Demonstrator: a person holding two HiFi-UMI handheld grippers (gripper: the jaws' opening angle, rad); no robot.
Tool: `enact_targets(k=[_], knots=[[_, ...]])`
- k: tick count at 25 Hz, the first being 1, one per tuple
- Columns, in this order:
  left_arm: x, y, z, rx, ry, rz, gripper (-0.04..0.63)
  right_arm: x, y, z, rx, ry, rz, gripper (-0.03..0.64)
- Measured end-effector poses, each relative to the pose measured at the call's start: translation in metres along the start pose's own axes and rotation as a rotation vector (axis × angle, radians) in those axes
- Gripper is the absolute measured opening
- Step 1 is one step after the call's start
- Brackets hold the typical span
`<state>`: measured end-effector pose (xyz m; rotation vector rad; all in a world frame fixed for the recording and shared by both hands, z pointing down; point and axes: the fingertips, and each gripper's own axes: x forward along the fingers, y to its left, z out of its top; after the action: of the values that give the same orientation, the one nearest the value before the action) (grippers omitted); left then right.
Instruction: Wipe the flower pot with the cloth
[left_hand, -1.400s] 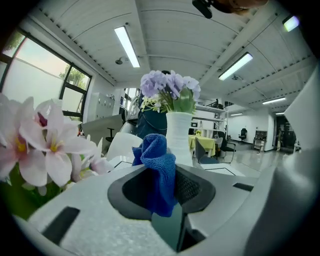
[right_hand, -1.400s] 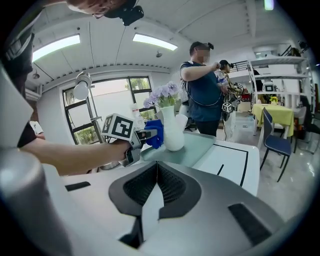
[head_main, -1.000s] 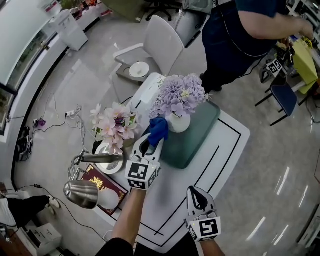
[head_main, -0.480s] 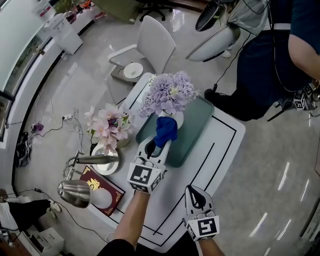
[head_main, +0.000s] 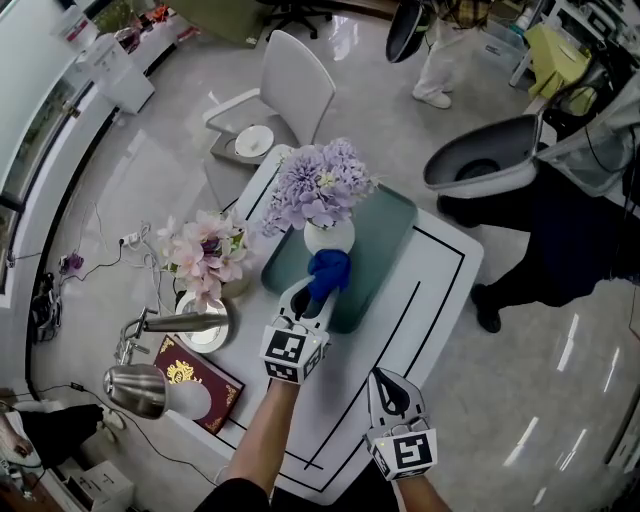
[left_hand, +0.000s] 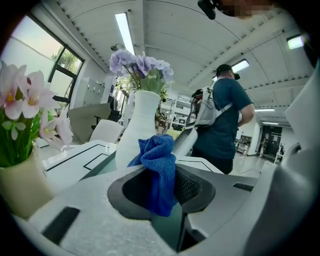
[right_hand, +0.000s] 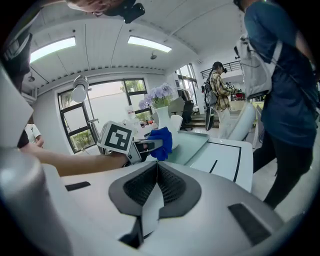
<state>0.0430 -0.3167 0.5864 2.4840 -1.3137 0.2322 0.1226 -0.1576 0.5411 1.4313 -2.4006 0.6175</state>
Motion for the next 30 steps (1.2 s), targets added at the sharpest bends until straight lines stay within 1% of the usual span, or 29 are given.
enact_targets(k=[2,6,8,10,14,19,23,26,28,30], knots=[[-0.004,-0.009,0.01,0.018,-0.04,-0.017,0.106,-0.001,-0.002,0.001,-0.002,-0.005,-0.002,0.008],[-0.007,-0.028,0.059,0.064,-0.149,-0.056,0.106,0.001,-0.011,0.008,0.0,-0.023,-0.019,0.008],[0.0,-0.033,0.076,0.075,-0.169,-0.07,0.106,0.002,-0.016,0.012,0.005,-0.032,-0.032,0.008],[0.01,-0.034,0.082,0.073,-0.168,-0.064,0.106,0.002,-0.021,0.016,0.007,-0.042,-0.041,0.008],[0.03,-0.029,0.075,0.044,-0.152,-0.035,0.106,0.003,-0.032,0.019,0.012,-0.053,-0.057,0.008],[0.046,-0.025,0.044,0.004,-0.095,-0.009,0.106,0.001,-0.041,0.017,0.02,-0.048,-0.065,0.008],[0.053,-0.026,0.017,-0.005,-0.038,-0.006,0.106,0.0,-0.046,0.011,0.032,-0.039,-0.073,0.008],[0.057,-0.028,0.004,-0.015,-0.004,-0.01,0.106,0.0,-0.048,0.009,0.038,-0.036,-0.075,0.008],[0.059,-0.033,0.001,-0.021,-0.001,-0.022,0.106,-0.001,-0.049,0.008,0.041,-0.034,-0.075,0.008],[0.058,-0.041,0.013,-0.016,-0.04,-0.036,0.106,-0.001,-0.049,0.006,0.042,-0.032,-0.071,0.008]])
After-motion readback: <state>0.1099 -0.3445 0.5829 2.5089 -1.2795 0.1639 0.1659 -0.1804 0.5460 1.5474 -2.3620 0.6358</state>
